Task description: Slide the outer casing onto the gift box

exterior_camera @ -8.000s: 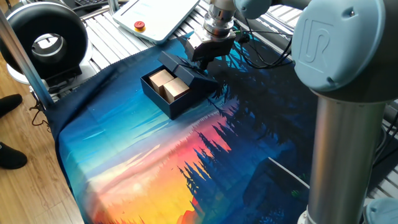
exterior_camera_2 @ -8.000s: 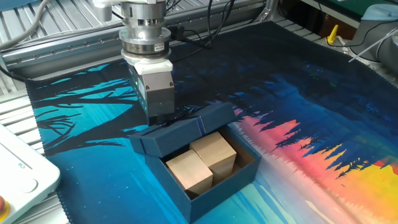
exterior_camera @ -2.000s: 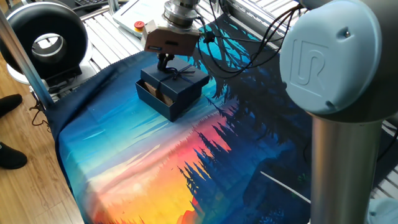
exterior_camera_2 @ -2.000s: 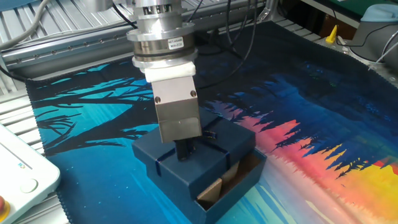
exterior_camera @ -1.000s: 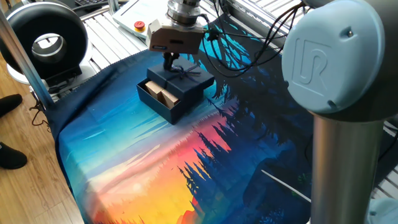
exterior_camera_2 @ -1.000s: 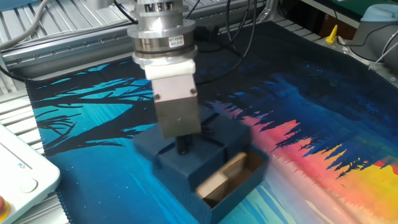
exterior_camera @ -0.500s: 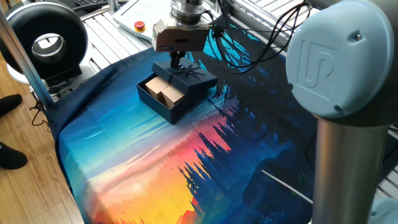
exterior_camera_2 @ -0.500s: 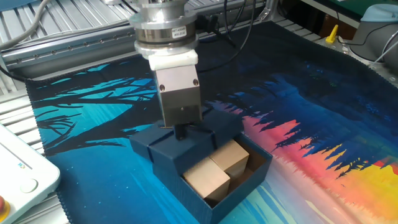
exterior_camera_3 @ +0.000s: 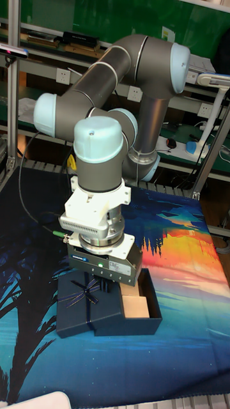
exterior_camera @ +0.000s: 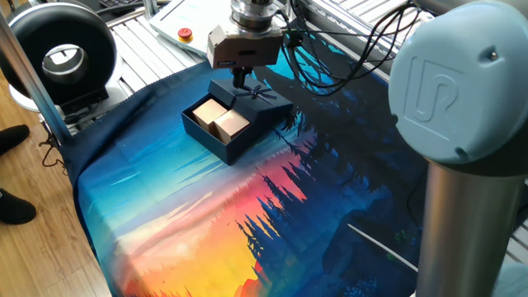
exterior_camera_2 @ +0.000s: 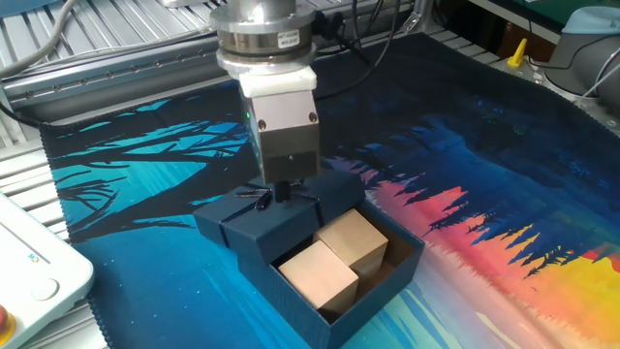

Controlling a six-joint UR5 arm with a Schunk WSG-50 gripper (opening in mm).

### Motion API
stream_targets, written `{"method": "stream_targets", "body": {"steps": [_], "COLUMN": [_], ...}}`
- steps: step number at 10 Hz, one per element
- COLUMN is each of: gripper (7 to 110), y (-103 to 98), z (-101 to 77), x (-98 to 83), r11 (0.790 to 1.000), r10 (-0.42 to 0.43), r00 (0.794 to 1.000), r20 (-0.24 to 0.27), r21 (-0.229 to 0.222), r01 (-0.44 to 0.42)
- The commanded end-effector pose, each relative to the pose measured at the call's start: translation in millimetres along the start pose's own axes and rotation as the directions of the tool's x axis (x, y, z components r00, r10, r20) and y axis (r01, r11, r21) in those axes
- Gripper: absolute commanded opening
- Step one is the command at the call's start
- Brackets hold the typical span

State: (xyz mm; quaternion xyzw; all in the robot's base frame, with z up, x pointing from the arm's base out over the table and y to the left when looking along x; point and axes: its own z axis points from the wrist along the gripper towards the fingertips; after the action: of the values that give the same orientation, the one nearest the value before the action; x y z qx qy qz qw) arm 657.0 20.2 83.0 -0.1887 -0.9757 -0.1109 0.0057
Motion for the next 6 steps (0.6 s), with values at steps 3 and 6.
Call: {"method": "stream_targets", "body": {"steps": [3, 6], "gripper": [7, 7], "y": [41.8, -0.3], "z": [-6.7, -3.5], "x": [15.0, 0.4], "r11": [0.983, 1.000], "r10": [0.075, -0.021], "r00": [0.995, 1.000], "r20": [-0.065, 0.006], "r21": [-0.164, -0.003], "r01": [-0.085, 0.021]}}
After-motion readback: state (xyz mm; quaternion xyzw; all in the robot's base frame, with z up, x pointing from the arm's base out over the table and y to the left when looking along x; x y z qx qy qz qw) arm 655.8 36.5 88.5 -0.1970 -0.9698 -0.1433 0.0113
